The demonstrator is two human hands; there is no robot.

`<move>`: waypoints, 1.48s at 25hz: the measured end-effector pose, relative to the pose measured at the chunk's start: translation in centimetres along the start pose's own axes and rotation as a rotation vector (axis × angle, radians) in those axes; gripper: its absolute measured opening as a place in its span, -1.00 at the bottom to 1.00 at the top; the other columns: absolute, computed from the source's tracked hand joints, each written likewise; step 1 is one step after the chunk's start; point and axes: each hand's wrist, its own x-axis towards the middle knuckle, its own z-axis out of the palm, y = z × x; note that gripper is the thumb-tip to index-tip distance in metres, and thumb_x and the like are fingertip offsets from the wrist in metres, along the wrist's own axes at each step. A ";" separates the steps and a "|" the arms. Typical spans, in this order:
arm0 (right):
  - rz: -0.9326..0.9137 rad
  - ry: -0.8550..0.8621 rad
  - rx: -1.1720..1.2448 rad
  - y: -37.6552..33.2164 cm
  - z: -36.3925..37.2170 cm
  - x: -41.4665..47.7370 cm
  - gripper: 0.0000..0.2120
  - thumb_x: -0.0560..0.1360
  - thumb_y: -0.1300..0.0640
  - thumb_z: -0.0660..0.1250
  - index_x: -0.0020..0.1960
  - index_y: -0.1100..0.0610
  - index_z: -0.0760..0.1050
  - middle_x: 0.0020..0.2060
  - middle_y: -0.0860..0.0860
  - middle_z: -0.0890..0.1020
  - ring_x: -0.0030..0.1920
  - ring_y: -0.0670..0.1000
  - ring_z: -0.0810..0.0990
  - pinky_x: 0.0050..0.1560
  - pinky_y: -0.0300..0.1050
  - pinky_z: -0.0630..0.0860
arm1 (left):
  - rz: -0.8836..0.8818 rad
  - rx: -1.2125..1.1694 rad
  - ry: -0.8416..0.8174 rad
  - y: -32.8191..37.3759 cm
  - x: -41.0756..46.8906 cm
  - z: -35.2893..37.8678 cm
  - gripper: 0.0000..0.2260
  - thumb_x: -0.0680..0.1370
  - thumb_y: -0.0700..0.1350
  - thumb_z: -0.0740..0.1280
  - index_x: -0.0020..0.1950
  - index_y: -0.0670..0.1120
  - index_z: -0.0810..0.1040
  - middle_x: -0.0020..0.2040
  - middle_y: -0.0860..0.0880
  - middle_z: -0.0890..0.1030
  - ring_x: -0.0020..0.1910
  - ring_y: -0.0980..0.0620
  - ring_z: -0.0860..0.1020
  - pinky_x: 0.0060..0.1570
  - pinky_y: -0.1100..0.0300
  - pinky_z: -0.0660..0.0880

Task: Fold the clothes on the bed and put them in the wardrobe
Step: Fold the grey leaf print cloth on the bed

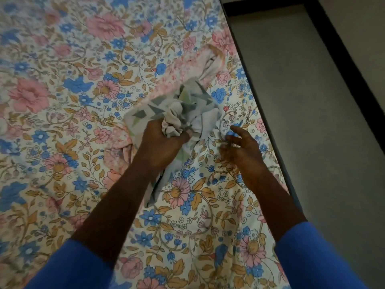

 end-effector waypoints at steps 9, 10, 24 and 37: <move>-0.449 -0.286 -0.244 -5.4 7.1 -7.8 -0.47 0.52 0.26 0.48 0.44 0.02 0.46 0.25 -0.05 0.64 0.22 -0.09 0.65 0.15 -0.02 0.64 | -0.359 -0.563 0.013 3.0 -10.2 -17.9 -0.78 0.49 -0.19 0.33 -0.02 -0.06 0.78 0.00 -0.12 0.75 -0.03 -0.11 0.74 -0.14 0.04 0.69; -0.390 -0.332 -0.365 -5.9 8.8 -7.0 -0.56 0.49 0.17 0.53 0.33 -0.01 0.55 0.19 -0.05 0.67 0.18 -0.09 0.65 0.14 0.03 0.64 | -0.465 -0.529 0.075 0.5 -10.2 -19.6 -0.76 0.54 -0.18 0.31 -0.11 -0.04 0.79 -0.04 -0.11 0.76 -0.05 -0.09 0.74 -0.14 0.08 0.69; -0.381 0.023 -0.713 7.6 21.8 -5.7 -0.49 0.47 -0.28 0.32 0.22 0.07 0.57 0.07 0.13 0.64 0.08 0.16 0.62 0.12 0.11 0.59 | -0.116 0.351 0.703 -19.6 -11.7 -24.0 -0.67 0.71 -0.04 0.24 0.41 -0.14 0.56 0.34 -0.19 0.55 0.32 -0.14 0.51 0.21 0.26 0.33; 0.021 -0.180 -0.598 6.5 20.1 -7.4 -0.03 0.23 -0.19 0.67 0.48 0.08 0.30 0.24 -0.08 0.49 0.20 0.01 0.53 0.24 0.10 0.57 | -0.695 -0.167 0.536 -19.4 -13.5 -21.4 -0.09 0.09 0.28 0.67 0.31 -0.11 0.49 0.17 -0.02 0.64 0.08 -0.09 0.64 0.10 -0.04 0.62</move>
